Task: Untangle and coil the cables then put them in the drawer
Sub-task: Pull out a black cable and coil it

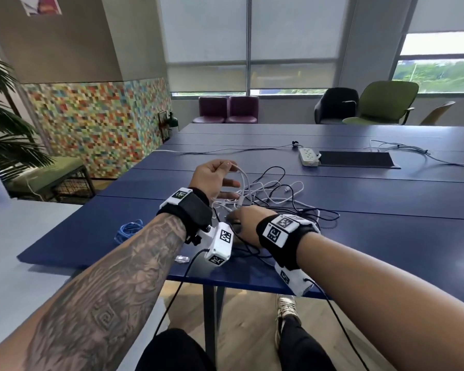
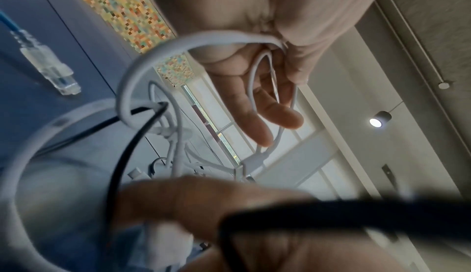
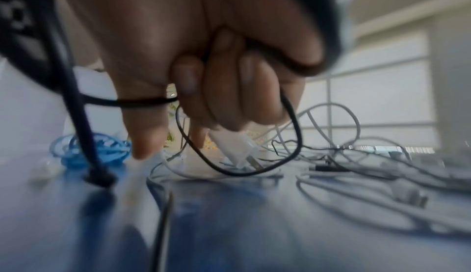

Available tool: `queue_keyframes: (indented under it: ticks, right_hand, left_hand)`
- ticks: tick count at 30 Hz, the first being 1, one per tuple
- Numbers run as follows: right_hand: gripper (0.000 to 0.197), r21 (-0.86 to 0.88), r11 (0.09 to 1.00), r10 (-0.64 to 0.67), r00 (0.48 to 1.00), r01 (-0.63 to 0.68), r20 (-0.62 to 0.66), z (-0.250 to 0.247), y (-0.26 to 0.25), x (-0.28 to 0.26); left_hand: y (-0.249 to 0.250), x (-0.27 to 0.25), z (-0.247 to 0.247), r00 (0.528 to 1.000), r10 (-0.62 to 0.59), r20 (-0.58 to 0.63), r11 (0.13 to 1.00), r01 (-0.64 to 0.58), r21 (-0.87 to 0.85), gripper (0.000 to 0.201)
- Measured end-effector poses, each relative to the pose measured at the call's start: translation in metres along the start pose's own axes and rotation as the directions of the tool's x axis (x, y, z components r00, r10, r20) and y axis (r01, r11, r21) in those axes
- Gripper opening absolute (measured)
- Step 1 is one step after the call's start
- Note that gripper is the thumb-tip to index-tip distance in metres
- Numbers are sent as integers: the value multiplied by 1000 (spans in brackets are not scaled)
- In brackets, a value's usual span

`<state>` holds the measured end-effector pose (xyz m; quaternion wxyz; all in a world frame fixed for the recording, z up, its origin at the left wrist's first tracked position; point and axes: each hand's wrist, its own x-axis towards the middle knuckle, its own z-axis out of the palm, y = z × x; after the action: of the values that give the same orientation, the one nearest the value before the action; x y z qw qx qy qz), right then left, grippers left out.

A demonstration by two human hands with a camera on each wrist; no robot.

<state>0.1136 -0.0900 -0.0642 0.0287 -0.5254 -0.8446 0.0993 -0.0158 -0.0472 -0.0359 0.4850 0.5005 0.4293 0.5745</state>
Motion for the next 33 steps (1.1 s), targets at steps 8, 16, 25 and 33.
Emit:
queue_keyframes:
  ticks: [8,16,25,33]
  right_hand:
    - [20,373,926,143,967,-55,-212,-19,32,11]
    - [41,787,604,368,832,126,-415,-63,50,24]
    - [32,844,-239,504,804,480,-314,-123,53,1]
    - [36,76,992,117,967,-102,-228,-88,56,0]
  left_hand:
    - [-8,3,-8,997,-10,75,974,-8,226,16]
    - [-22,9,6,968,140,209,785,-237,573,13]
    - [-48,20,-8,996,79,50,760,-93,643,7]
    - [-31,18,14,999,41,26,890,-49,453,27]
